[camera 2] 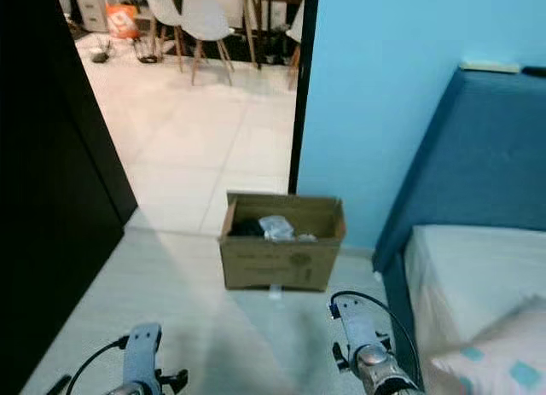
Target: Clean up the room
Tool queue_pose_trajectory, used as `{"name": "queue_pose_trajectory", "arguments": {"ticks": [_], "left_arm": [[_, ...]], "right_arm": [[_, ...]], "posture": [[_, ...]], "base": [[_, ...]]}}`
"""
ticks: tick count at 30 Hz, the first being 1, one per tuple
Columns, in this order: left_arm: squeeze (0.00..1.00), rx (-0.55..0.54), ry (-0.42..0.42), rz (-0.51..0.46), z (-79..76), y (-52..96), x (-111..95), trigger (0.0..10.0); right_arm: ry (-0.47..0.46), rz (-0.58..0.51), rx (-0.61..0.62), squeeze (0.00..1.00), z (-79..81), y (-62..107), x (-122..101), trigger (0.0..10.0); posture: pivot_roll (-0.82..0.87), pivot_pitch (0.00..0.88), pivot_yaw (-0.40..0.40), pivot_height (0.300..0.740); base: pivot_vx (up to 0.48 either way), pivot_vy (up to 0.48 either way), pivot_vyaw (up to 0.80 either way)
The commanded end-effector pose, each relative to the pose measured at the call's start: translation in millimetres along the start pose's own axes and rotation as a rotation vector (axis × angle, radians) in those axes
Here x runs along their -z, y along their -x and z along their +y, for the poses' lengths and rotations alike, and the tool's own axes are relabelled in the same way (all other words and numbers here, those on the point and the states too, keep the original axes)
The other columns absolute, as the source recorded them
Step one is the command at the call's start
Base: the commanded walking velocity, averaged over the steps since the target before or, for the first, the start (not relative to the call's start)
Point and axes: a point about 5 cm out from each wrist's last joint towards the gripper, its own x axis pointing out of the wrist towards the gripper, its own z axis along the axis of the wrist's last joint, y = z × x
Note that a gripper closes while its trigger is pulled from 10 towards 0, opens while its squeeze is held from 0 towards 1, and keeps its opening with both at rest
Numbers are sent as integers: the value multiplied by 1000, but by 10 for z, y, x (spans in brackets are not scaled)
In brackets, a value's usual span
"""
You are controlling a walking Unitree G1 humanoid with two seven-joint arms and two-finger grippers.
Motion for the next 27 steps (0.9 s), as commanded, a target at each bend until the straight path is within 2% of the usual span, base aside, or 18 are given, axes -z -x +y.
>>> {"name": "queue_pose_trajectory", "arguments": {"ticks": [1,10,17,27], "left_arm": [[0,18,-19,-16,-41,-9,-52,10000],[0,32,-22,-20,-61,-10,-45,10000],[0,35,-44,-5,-66,-4,36,10000],[0,33,-60,-22,-59,-2,20,10000]], "right_arm": [[1,14,24,0,-71,5,33,10000],[-15,21,61,0,-137,10,49,10000],[-95,-38,118,0,-236,15,-55,10000],[-186,-95,158,0,-308,21,-171,10000]], "posture": [[51,0,-42,740],[49,0,-44,740],[48,0,-45,740],[51,0,-42,740]], "base": [[0,0,-712],[0,0,-714],[0,0,-710],[0,0,-706]]}}
